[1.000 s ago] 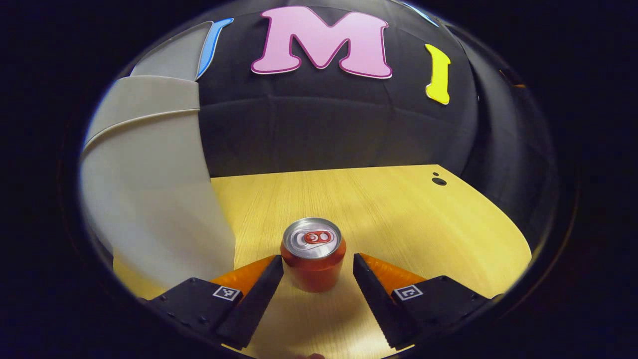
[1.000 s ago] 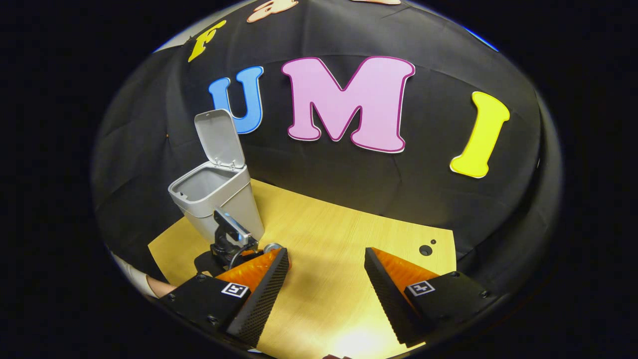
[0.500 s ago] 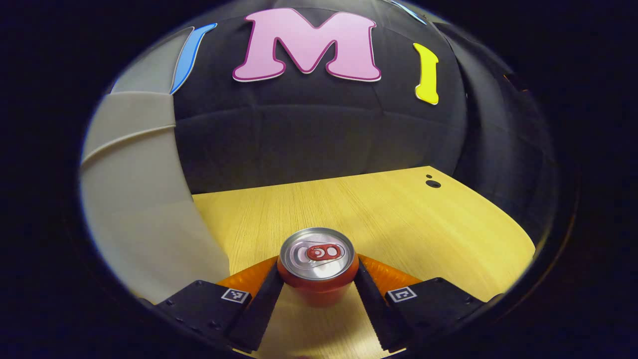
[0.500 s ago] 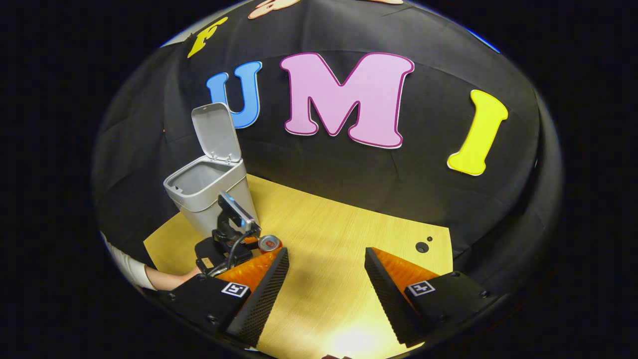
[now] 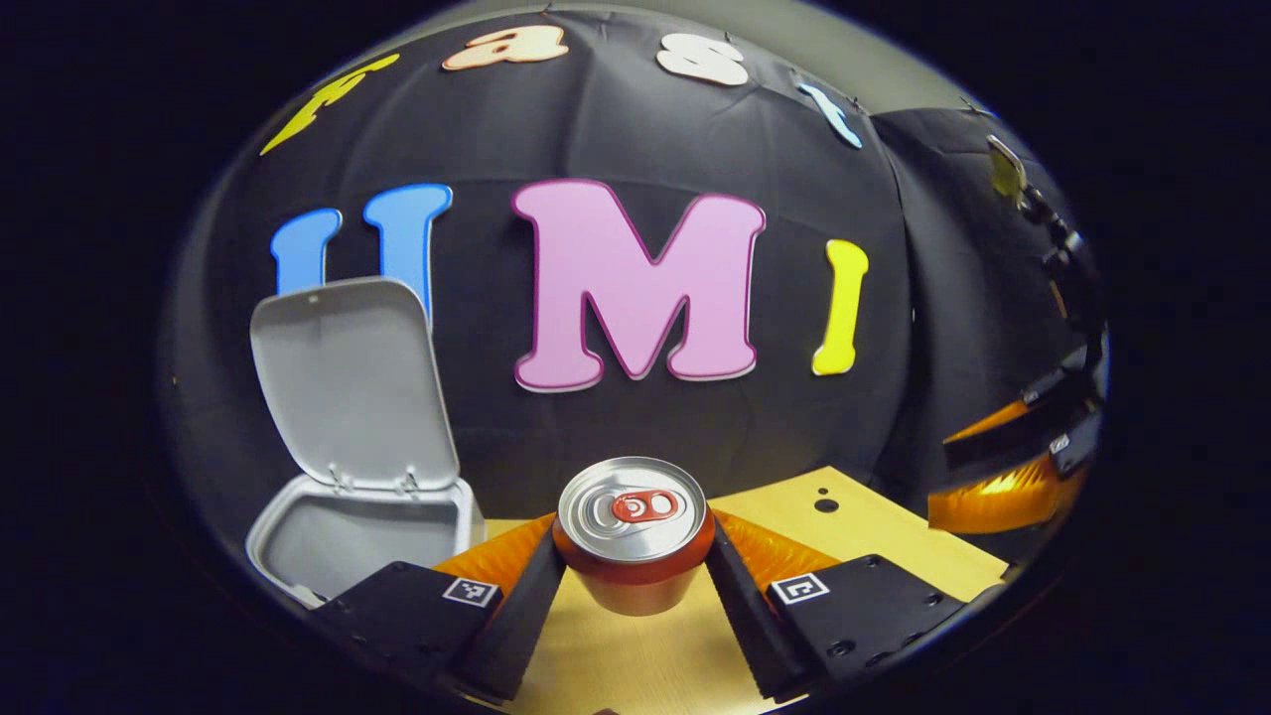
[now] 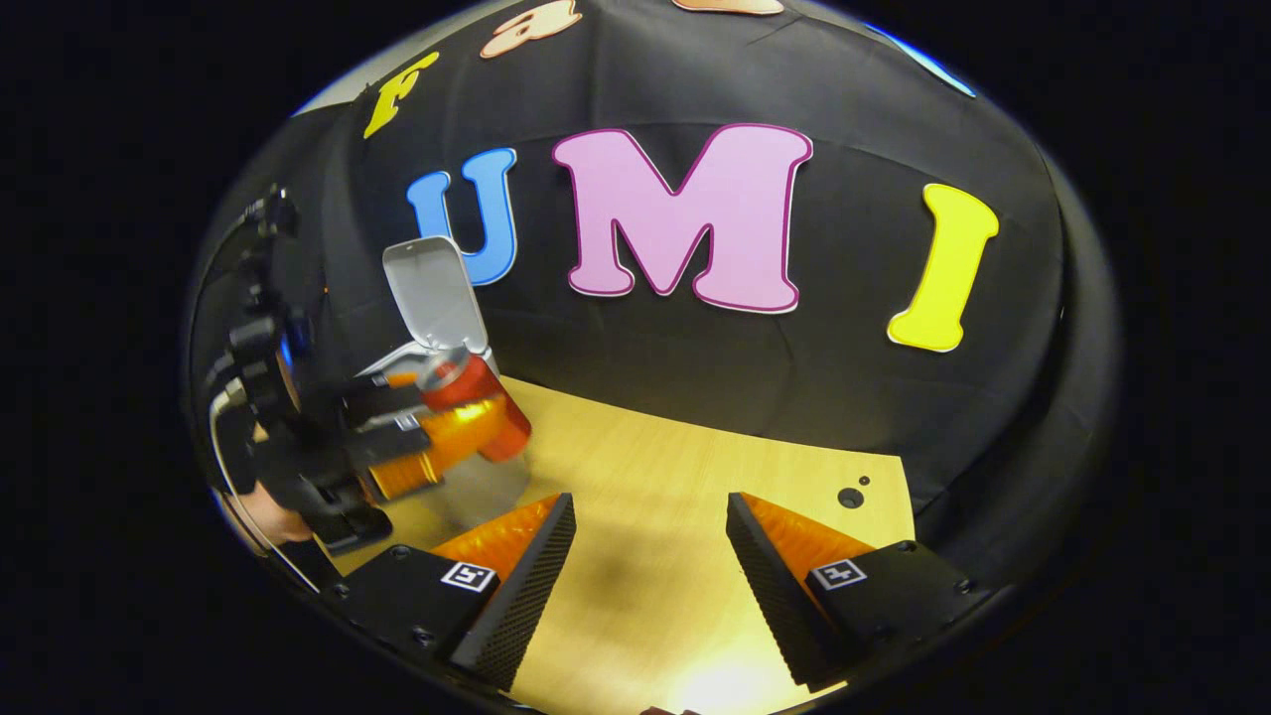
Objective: Press the lid of the desktop garbage bin to open it, pick up the crumpled paper on the desktop and throw it into the bin, then pick up the pop can on the desktop and drop it into the bin, and finally close the garbage bin lid.
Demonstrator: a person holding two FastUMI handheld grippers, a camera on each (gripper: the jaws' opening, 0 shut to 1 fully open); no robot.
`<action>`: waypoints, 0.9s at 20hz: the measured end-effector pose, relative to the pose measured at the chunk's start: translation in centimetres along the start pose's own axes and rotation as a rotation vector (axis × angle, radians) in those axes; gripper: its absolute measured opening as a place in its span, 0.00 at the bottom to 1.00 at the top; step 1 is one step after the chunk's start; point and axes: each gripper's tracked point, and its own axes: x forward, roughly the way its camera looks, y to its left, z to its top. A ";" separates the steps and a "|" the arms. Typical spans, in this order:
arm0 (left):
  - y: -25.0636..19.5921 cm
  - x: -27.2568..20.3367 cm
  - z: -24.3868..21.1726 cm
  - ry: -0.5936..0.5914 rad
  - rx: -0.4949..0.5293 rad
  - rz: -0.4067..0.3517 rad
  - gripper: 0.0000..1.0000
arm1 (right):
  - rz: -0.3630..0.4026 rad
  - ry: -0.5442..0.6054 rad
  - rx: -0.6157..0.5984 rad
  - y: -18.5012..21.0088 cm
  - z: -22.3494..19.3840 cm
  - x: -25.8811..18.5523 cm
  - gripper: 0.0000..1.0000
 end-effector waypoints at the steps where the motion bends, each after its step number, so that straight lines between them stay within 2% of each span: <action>1: 1.3 -0.6 1.6 -0.022 -0.005 0.006 0.84 | 0.002 -0.006 0.004 0.1 0.0 -0.1 0.99; 2: 3.1 -1.3 2.6 -0.037 0.004 0.021 0.84 | 0.005 -0.011 0.005 0.4 0.2 -0.2 0.99; 6: 11.3 -2.6 3.4 -0.036 0.070 0.159 0.84 | 0.008 -0.030 -0.001 2.4 0.9 -0.7 0.99; 10: 16.2 -2.5 -1.5 0.079 -0.006 0.221 0.84 | 0.022 -0.029 0.005 3.6 1.0 -1.1 0.98; 14: 18.2 -2.3 -4.3 0.134 -0.059 0.234 0.86 | 0.019 -0.020 0.006 3.8 0.7 -0.9 0.98; 18: 18.9 -2.4 -4.1 0.124 -0.050 0.249 0.88 | 0.024 -0.018 0.020 4.0 0.7 -1.0 0.98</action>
